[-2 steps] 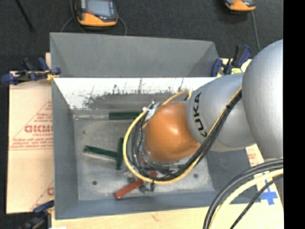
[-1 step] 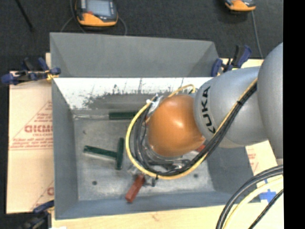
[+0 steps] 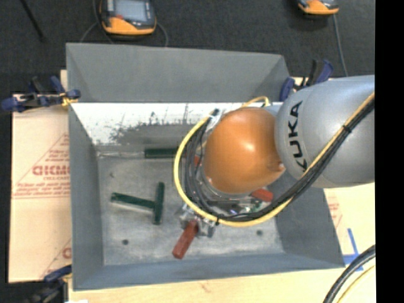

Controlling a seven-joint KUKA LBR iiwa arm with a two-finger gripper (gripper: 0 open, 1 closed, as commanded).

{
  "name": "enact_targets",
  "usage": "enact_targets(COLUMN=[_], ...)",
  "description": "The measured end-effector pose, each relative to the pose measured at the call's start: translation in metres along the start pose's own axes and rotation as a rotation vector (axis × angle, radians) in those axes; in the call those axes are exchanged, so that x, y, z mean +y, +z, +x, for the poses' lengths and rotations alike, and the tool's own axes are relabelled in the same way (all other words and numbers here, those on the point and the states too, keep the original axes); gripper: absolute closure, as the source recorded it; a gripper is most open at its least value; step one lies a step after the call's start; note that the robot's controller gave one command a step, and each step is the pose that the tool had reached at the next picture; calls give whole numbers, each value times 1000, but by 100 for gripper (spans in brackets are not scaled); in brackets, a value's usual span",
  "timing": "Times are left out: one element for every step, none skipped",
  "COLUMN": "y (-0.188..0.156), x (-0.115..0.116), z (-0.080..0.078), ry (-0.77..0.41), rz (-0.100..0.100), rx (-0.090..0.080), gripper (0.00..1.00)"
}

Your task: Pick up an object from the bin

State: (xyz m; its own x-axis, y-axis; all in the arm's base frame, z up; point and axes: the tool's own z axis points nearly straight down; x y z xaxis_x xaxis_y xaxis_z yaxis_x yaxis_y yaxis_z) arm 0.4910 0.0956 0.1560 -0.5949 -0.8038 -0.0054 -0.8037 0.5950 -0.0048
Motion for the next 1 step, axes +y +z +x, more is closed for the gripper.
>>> enact_targets(y=[-27], x=[-1], z=[-1], ry=[5], rz=[-1], rx=[1], gripper=[100])
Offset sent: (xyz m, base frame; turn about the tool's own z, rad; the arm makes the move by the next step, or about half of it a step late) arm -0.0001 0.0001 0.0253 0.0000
